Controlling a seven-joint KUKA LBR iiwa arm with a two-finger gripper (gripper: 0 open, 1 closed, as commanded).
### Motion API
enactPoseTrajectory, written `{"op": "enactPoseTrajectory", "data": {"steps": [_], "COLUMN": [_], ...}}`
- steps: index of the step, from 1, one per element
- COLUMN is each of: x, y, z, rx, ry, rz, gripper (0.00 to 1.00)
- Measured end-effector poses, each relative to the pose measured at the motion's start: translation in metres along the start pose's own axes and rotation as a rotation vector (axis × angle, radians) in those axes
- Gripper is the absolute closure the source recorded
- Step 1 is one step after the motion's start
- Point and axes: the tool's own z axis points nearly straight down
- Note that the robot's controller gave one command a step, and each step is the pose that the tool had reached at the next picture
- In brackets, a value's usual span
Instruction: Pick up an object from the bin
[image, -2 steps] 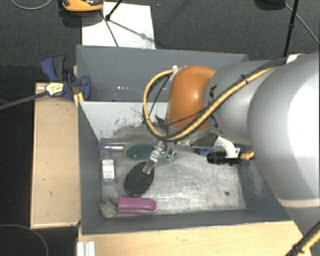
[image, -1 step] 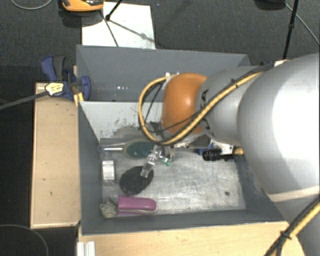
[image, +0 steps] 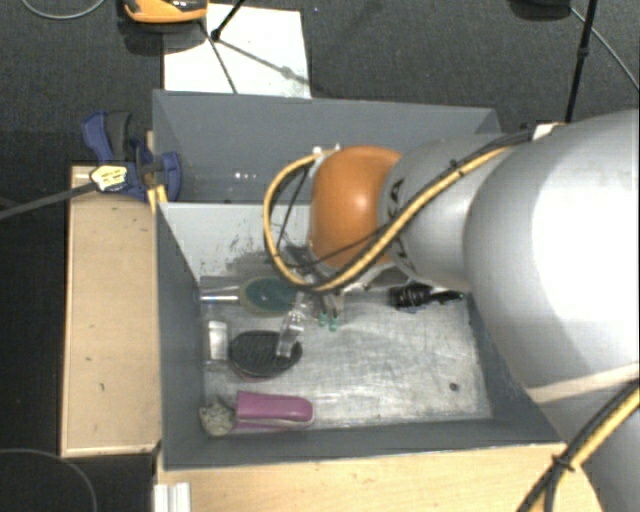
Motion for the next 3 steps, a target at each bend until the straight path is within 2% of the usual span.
{"op": "enactPoseTrajectory", "data": {"steps": [1, 2, 3], "x": [0.081, 0.079, 0.079], "y": [0.032, 0.031, 0.042], "z": [-0.020, -0.021, -0.129], "rx": [0.006, 0.005, 0.001], "ry": [0.023, 0.019, 0.013], "rz": [-0.256, -0.250, -0.193], "gripper": [0.00, 1.00, 1.00]}}
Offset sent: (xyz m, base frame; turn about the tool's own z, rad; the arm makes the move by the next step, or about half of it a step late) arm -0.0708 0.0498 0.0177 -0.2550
